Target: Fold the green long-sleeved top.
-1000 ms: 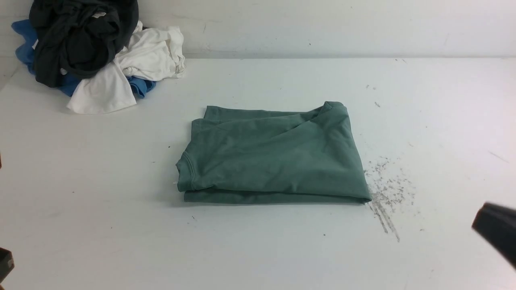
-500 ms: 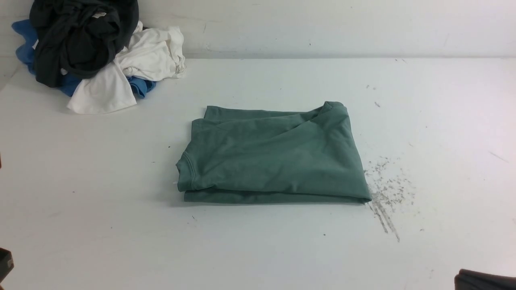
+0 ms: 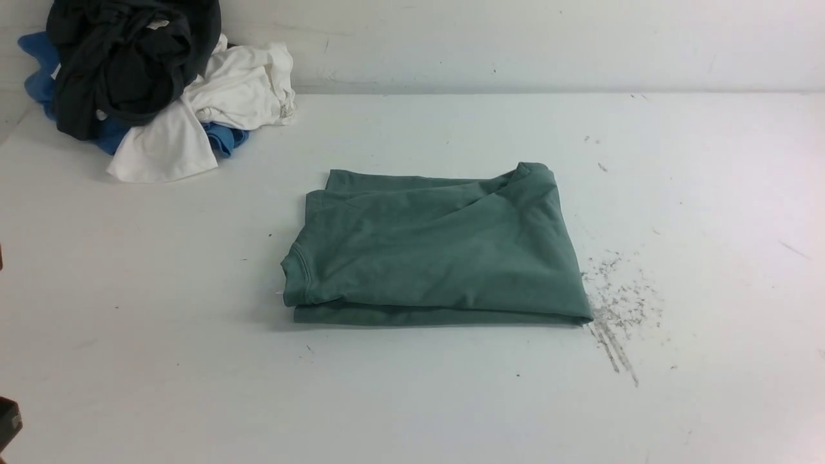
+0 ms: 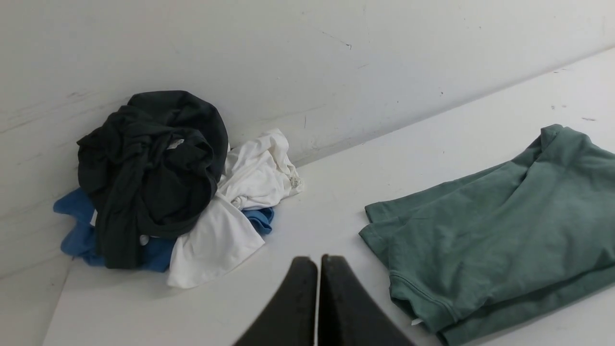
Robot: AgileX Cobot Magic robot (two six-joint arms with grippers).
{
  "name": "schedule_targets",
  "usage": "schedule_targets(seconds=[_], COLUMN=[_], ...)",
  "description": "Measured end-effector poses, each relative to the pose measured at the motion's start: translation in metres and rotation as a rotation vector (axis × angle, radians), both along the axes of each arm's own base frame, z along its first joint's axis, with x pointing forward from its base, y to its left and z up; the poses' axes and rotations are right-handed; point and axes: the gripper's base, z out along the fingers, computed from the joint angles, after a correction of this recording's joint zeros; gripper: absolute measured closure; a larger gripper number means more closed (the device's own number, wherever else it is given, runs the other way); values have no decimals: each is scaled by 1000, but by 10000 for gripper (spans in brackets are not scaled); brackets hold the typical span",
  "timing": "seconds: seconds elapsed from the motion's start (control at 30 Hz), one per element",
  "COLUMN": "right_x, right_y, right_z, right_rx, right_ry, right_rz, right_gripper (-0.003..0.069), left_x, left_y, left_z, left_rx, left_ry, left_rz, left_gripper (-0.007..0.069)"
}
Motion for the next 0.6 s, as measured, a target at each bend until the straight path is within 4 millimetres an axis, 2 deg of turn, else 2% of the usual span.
schedule_targets(seconds=[0.1,0.23,0.37,0.6], right_x=[-2,-2,-4,-4], right_y=[-7,-11,-11,-11], right_z=[-16,-23,-35,-36], right_rx=[34,49,45,48], right_ry=[-51,-23,116,126], right_rz=[-128,-184,-200,-201], right_gripper=[673,673,673,673], left_x=[0,0,0,0], left_y=[0,0,0,0], left_z=[0,0,0,0], left_rx=[0,-1,-1,-1], left_ry=[0,0,0,1], left_rz=[0,0,0,-1], left_gripper=[631,631,631,631])
